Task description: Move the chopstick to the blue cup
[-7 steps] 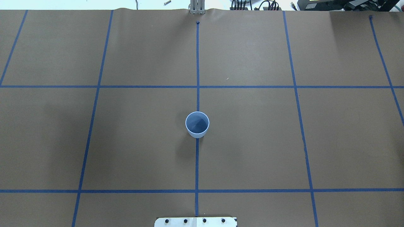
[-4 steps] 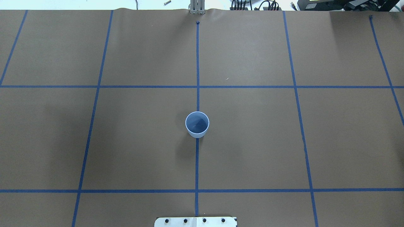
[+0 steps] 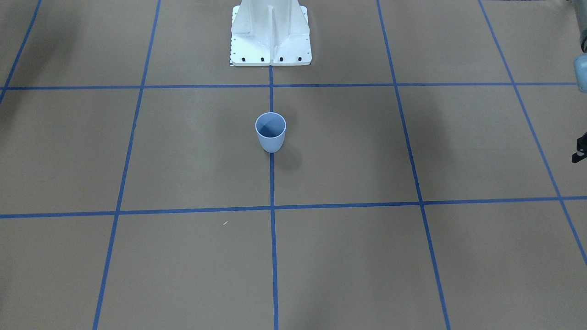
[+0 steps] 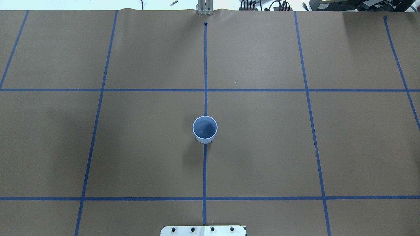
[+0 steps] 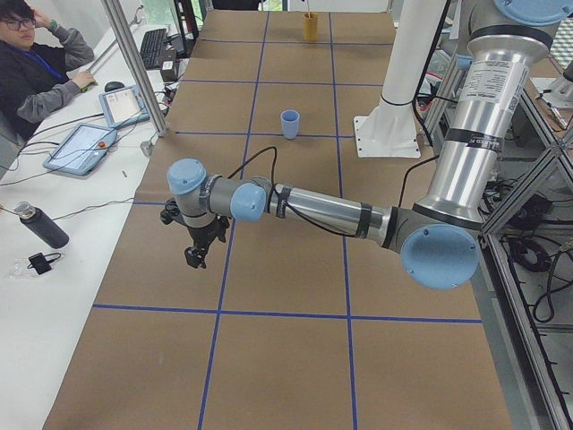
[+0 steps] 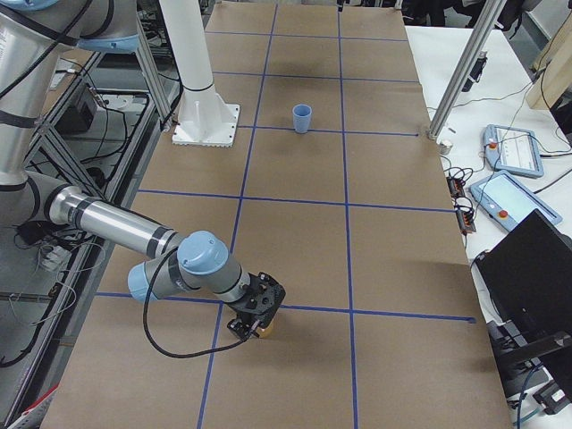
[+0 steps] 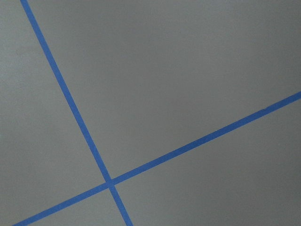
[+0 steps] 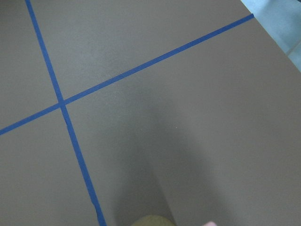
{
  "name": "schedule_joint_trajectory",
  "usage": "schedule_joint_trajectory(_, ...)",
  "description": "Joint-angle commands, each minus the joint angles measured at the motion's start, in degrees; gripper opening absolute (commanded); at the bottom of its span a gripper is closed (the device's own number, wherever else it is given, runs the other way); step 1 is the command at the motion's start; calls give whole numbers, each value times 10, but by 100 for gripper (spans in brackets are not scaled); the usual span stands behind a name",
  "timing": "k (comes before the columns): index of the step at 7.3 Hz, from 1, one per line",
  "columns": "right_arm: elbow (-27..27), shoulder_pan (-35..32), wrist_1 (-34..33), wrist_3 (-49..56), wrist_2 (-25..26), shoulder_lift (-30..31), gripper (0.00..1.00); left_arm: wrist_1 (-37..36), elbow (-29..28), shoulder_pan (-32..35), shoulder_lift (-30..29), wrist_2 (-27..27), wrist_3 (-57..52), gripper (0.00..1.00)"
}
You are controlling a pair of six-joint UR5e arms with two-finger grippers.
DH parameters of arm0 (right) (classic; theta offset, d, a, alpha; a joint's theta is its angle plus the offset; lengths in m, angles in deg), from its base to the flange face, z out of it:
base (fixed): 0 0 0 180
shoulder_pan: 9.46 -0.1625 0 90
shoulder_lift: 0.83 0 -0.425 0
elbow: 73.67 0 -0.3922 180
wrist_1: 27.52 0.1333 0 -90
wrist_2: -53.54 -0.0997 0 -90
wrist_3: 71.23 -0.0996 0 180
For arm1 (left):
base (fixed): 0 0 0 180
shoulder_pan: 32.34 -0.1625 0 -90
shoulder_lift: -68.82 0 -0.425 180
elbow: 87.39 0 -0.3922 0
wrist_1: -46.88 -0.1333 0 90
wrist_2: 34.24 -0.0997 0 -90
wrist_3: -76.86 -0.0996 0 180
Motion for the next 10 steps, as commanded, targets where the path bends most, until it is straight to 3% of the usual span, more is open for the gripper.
schedule_joint_trajectory(1, 13, 1, 12, 3, -3, -2, 70, 0, 0, 0, 0, 0, 0, 99)
schedule_joint_trajectory(2, 13, 1, 11, 2, -17, -10, 18, 0, 0, 0, 0, 0, 0, 99)
schedule_joint_trajectory(3, 13, 1, 12, 3, -20, -10, 0, 0, 1, 0, 0, 0, 1, 99)
schedule_joint_trajectory(10, -16, -8, 11, 11, -23, -21, 0, -1, 1, -1, -3, 0, 3, 99)
